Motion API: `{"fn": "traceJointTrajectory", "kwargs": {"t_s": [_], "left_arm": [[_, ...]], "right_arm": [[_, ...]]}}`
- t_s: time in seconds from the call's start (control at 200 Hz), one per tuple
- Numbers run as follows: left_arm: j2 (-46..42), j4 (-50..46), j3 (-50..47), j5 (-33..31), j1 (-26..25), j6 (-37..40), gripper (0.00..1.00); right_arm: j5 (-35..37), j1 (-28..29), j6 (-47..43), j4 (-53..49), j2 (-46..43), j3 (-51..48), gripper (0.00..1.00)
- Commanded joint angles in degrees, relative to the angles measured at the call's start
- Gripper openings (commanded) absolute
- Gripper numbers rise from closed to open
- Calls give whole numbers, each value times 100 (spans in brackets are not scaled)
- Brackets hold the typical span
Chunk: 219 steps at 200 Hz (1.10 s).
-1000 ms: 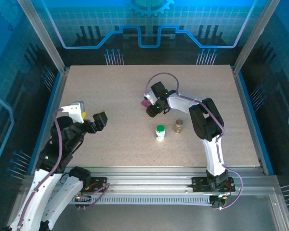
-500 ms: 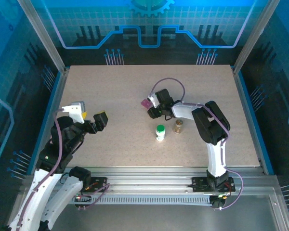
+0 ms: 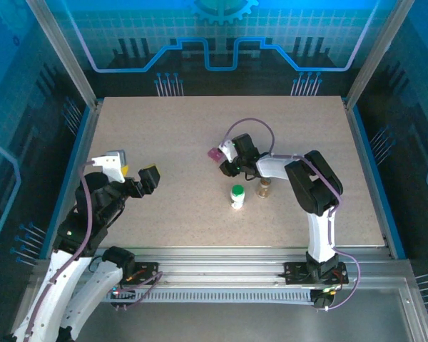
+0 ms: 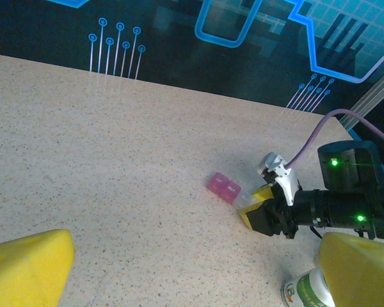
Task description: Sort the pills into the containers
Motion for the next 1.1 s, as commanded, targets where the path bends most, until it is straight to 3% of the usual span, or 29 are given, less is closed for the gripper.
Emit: {"fn": "traceJointTrajectory", "kwargs": {"t_s": [0.0, 0.2, 0.3, 0.465, 0.61, 0.74, 0.896, 0.986, 1.091], "left_arm": [[-21, 95, -101, -51, -60, 111, 99], [4, 114, -74, -57, -60, 110, 99], [55, 122, 37, -52, -60, 149, 99], [537, 225, 661, 352, -60, 441, 99], [1596, 471, 1557, 1030, -60, 1043, 99], [2640, 539, 2312, 2007, -69, 2112, 99], [3184, 812, 2149, 3524, -130, 4445, 99], [3196, 971, 1720, 3909, -289, 5939, 99], [3443, 975, 1640, 3835, -516, 6686, 99]], "right_arm": [[-355, 50, -242, -153, -363, -113, 22], [-619, 43, -722, -530, -1114, -74, 14], [-890, 26, -1286, -1013, -1483, 37, 0], [-1332, -39, -2322, -2149, -2023, 378, 0], [-1518, -71, -3488, -3178, -2355, 719, 0], [-990, -105, -3961, -4051, -2494, 1157, 0], [-1014, -264, -4184, -4315, -3056, 1058, 0], [-1107, -304, -4311, -4035, -3500, 698, 0], [-1164, -291, -4545, -3682, -3981, 255, 0]]}}
